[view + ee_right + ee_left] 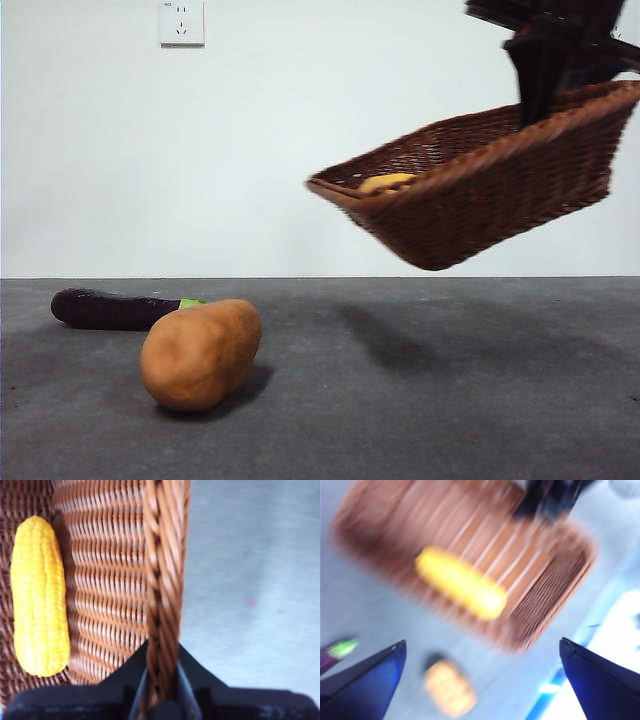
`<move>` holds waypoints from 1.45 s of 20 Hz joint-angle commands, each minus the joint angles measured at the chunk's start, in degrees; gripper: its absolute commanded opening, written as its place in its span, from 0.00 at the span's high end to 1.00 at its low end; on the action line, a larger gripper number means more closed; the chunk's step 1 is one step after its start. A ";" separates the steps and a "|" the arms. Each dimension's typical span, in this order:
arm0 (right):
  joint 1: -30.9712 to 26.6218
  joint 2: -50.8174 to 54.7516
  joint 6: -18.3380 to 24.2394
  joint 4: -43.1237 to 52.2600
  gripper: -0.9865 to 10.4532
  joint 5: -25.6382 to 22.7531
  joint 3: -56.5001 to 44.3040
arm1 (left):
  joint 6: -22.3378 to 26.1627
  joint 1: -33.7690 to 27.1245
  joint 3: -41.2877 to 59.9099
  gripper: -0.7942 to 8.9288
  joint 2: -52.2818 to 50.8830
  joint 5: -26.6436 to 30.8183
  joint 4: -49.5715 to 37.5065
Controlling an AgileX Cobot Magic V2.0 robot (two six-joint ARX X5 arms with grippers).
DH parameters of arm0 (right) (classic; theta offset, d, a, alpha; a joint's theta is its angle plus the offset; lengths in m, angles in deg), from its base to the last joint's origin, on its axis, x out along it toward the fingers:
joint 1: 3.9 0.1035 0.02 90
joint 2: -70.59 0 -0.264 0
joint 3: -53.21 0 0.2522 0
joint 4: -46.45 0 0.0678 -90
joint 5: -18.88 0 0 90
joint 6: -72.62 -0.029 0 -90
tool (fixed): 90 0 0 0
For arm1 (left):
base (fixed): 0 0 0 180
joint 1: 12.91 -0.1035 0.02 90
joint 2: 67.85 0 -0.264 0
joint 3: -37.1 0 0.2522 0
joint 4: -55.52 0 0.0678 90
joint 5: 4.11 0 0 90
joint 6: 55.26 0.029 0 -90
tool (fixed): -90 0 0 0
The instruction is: Help me put the vegetables on the table into the basket
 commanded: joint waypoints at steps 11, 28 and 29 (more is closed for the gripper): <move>-12.33 0.09 5.31 -0.83 0.93 6.60 0.13 | -13.20 1.46 43.17 0.28 -4.39 10.10 -20.06; -12.26 0.09 5.99 -2.32 0.93 6.60 0.13 | -13.25 -1.44 49.05 0.93 8.17 8.55 -31.36; -12.26 0.09 6.01 -2.34 0.93 6.60 0.13 | -12.61 -1.44 48.87 0.93 7.78 8.20 -31.02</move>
